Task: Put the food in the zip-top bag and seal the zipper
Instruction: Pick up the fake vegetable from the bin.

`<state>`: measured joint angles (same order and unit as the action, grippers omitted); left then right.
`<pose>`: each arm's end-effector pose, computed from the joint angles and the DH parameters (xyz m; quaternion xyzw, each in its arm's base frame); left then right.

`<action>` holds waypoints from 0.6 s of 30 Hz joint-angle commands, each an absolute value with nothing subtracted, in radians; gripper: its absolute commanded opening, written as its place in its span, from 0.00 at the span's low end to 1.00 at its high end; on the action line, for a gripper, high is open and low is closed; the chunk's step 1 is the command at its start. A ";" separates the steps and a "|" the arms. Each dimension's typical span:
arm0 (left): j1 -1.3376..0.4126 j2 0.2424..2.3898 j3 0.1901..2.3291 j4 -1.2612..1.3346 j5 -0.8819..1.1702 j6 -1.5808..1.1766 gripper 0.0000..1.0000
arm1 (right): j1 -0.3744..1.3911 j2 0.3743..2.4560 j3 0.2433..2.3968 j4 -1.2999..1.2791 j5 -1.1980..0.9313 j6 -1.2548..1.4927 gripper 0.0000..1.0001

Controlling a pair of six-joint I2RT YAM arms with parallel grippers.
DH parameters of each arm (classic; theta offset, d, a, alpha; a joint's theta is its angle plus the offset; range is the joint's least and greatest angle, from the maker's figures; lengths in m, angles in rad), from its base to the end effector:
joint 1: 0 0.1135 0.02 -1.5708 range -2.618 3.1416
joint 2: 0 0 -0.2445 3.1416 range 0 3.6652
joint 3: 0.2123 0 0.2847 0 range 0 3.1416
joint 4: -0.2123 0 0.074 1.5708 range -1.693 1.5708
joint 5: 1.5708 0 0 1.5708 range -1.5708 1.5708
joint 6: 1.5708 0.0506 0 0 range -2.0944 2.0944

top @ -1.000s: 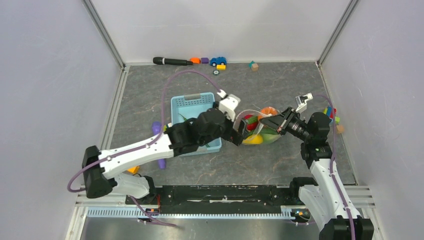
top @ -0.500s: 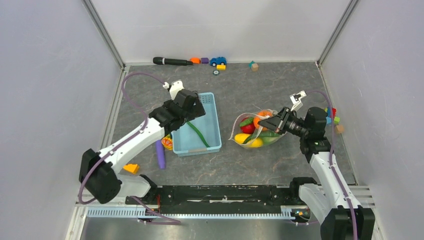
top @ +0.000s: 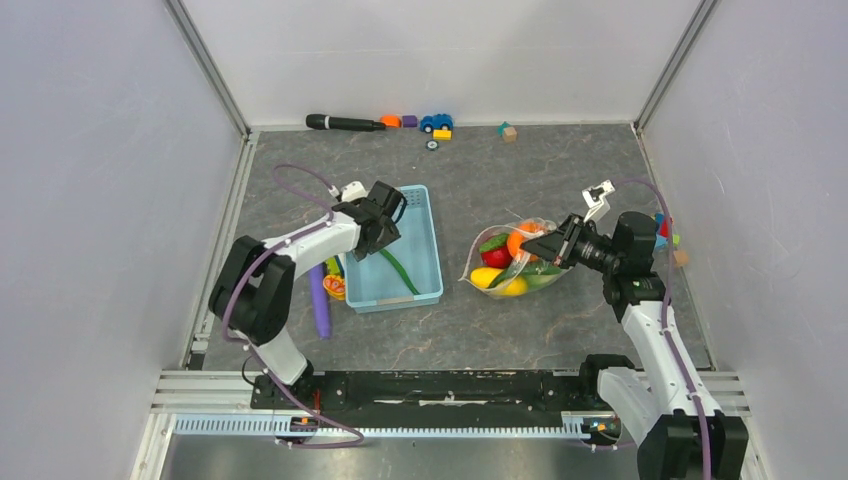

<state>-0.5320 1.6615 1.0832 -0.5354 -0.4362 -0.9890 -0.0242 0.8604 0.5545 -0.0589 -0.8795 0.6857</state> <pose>0.3219 -0.1646 0.1475 -0.2631 0.9151 0.0002 0.3055 0.2441 0.0331 0.2343 0.0326 0.7827 0.4983 0.3715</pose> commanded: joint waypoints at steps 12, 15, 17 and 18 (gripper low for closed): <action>-0.529 1.834 1.178 -0.566 -0.508 -1.112 0.49 | -0.064 0.868 0.583 -0.123 -0.843 0.626 0.00; -0.530 1.856 1.190 -0.568 -0.509 -1.109 0.42 | -0.072 0.864 0.589 -0.124 -0.842 0.630 0.00; -0.529 1.868 1.198 -0.568 -0.508 -1.107 0.36 | -0.077 0.861 0.599 -0.128 -0.841 0.630 0.00; -0.529 1.874 1.201 -0.567 -0.506 -1.104 0.33 | -0.080 0.861 0.606 -0.133 -0.842 0.628 0.00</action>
<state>-0.5323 1.8404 1.1671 -0.5564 -0.4725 -1.0649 -0.0666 0.8677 0.5552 -0.1368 -0.8585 0.6483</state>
